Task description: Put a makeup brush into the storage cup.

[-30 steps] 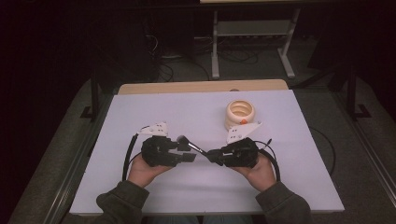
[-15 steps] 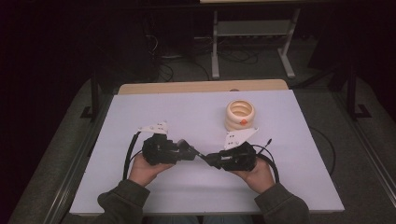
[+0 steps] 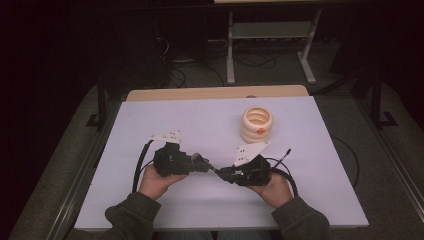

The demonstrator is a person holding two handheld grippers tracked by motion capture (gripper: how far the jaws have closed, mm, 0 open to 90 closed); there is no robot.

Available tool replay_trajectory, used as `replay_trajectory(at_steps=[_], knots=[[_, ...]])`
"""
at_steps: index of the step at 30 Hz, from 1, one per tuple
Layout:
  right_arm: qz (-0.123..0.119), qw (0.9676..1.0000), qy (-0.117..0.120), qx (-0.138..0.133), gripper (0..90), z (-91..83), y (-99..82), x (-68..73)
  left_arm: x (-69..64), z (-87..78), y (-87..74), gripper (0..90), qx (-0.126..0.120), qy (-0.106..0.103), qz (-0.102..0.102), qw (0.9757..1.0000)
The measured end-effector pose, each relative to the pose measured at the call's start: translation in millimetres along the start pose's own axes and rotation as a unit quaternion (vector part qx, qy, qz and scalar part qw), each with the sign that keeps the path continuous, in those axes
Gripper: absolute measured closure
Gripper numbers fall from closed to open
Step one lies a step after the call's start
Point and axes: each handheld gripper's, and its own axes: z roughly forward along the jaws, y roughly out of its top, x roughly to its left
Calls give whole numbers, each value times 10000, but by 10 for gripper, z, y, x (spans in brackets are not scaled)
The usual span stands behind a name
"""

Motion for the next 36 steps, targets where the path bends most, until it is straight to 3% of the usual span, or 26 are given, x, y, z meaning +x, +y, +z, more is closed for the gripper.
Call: replay_trajectory(at_steps=[7, 11, 13, 15, 19, 20, 24, 30, 31, 32, 36], knots=[[-85, 9999, 39, 115, 786, 86, -4, 10, -48, 7, 16, 774, 238, 173, 259, 9992], [-95, 9999, 84, 114, 779, 102, 2, -1, -66, -2, 19, 775, 254, 199, 242, 9992], [39, 9998, 133, 108, 752, 102, 8, 2, -75, -4, 25, 775, 281, 228, 280, 9990], [32, 9999, 90, 118, 669, 99, 16, -19, -92, 6, 32, 775, 348, 287, 305, 9985], [164, 9996, 164, 156, 643, 82, 69, -20, -148, 53, 62, 776, 538, 472, 442, 9965], [252, 9993, 208, 198, 643, 91, 89, -8, -154, 62, 78, 775, 630, 511, 540, 9952], [35, 9990, 165, 423, 657, 137, 166, 0, -210, 115, 121, 776, 866, 640, 751, 9913], [175, 9981, 257, 532, 738, 165, 237, 13, -248, 138, 164, 776, 949, 645, 879, 9895], [64, 9982, 240, 537, 760, 174, 233, -1, -255, 145, 161, 776, 910, 640, 842, 9902], [49, 9982, 237, 542, 764, 177, 233, -1, -250, 136, 161, 776, 951, 653, 888, 9893], [34, 9979, 313, 567, 781, 189, 229, 5, -256, 137, 145, 770, 930, 620, 848, 9901]])
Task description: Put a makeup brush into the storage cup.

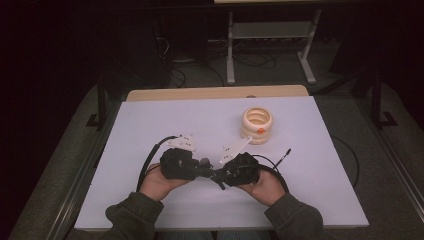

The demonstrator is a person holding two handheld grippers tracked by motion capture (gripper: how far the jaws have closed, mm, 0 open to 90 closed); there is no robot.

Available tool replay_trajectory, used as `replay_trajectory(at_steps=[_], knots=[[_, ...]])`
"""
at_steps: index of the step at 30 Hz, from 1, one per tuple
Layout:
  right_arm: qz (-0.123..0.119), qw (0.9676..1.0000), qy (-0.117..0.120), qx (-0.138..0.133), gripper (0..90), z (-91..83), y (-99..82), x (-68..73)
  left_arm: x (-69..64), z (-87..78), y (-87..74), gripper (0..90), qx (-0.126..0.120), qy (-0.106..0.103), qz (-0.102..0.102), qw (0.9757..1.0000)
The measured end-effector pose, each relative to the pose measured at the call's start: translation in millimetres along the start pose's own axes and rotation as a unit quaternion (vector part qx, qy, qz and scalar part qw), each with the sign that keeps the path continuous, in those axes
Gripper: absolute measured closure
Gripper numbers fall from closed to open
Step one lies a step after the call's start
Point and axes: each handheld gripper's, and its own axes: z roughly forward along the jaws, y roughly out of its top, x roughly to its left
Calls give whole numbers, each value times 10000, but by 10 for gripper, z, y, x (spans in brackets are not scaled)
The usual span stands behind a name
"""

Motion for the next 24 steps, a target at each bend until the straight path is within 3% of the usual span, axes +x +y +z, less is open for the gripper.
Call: replay_trajectory(at_steps=[7, 12, 14, 16, 17, 24], knots=[[207, 9997, 118, -40, 784, -31, -48, -23, -5, -69, -32, 650, -138, 120, -162, 9997], [426, 9990, 138, -94, 784, -86, -144, -96, 4, -140, -104, 635, -143, 261, -161, 9994], [593, 9981, 128, -136, 784, -112, -178, -132, 3, -139, -168, 633, -197, 316, -218, 9991], [593, 9981, 128, -136, 784, -112, -178, -132, -1, -136, -204, 632, -187, 353, -250, 9989], [772, 9968, 145, -171, 784, -136, -213, -177, -5, -138, -297, 627, -237, 430, -317, 9983], [1003, 9947, 114, -214, 785, -228, -268, -272, -16, -184, -487, 605, -283, 662, -379, 9967]])
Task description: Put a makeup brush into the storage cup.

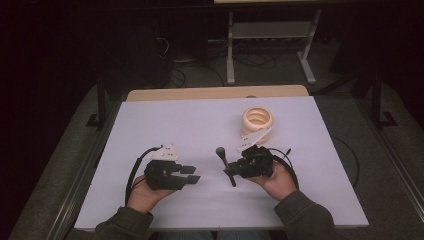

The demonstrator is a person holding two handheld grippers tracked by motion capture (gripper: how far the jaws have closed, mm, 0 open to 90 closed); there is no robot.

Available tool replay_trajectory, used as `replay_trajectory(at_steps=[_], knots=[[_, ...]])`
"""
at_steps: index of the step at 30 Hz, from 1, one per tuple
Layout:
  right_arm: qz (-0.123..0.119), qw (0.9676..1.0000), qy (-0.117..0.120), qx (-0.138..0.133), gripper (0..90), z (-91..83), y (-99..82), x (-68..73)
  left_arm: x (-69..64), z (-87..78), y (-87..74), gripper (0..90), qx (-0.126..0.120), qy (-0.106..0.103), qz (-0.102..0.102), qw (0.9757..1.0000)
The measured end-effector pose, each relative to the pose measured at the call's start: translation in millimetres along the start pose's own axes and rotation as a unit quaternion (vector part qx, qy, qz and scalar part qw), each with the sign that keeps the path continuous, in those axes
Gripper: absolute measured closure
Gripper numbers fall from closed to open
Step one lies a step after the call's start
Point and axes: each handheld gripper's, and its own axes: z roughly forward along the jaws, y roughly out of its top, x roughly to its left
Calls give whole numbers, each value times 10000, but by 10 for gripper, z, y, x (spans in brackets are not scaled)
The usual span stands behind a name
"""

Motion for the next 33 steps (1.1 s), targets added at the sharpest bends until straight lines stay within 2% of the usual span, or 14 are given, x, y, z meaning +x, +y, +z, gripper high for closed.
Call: replay_trajectory(at_steps=[4, 10, 16, 18, 33], knots=[[124, 9999, -40, -33, 784, -75, -4, -39, -1, -41, -72, 601, -99, 122, -26, 9999], [256, 9996, -72, -101, 784, -149, -17, -101, 6, -78, -130, 578, -71, 223, -26, 9997], [293, 9994, -146, -59, 785, -197, -23, -149, 14, -85, -179, 549, 6, 330, 38, 9994], [296, 9994, -174, -78, 784, -220, -14, -170, 15, -83, -191, 535, -41, 366, 18, 9993], [493, 9980, -293, -277, 785, -427, 23, -357, 50, -118, -229, 446, -57, 455, -3, 9989]])
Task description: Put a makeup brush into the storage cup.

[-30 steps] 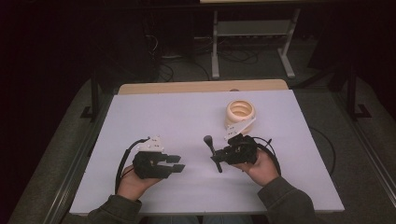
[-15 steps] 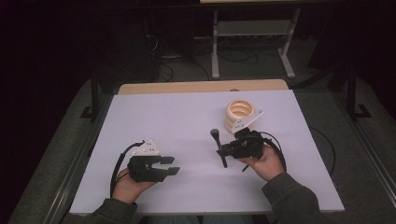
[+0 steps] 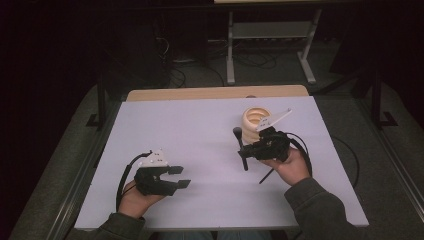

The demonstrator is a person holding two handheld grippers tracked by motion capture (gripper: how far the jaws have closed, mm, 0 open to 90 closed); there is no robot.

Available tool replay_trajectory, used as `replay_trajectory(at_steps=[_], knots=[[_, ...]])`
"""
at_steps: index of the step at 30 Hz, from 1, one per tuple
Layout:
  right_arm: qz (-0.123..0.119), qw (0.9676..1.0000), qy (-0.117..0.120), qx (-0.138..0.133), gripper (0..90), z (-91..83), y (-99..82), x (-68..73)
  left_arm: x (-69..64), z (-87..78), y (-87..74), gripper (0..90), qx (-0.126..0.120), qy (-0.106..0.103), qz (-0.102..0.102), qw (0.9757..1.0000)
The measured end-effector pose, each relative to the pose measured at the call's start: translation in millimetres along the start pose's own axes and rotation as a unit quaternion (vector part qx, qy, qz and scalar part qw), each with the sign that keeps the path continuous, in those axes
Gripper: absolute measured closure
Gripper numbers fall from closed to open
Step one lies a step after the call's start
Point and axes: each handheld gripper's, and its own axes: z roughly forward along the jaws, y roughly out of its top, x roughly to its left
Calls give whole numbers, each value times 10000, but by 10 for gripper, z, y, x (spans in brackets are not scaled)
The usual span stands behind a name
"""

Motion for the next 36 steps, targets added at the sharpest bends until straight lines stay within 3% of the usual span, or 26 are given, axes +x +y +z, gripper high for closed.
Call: replay_trajectory(at_steps=[10, 15, 36], knots=[[26, 9999, -125, 3, 785, -98, 67, -50, 0, -20, -9, 378, -33, 113, -52, 9999], [-10, 9997, -235, -33, 784, -176, 204, -72, 17, -58, -18, 373, -121, 181, -95, 9997], [74, 9987, -458, -203, 784, -338, 556, -309, 57, -69, -30, 360, -191, 133, -181, 9996]])
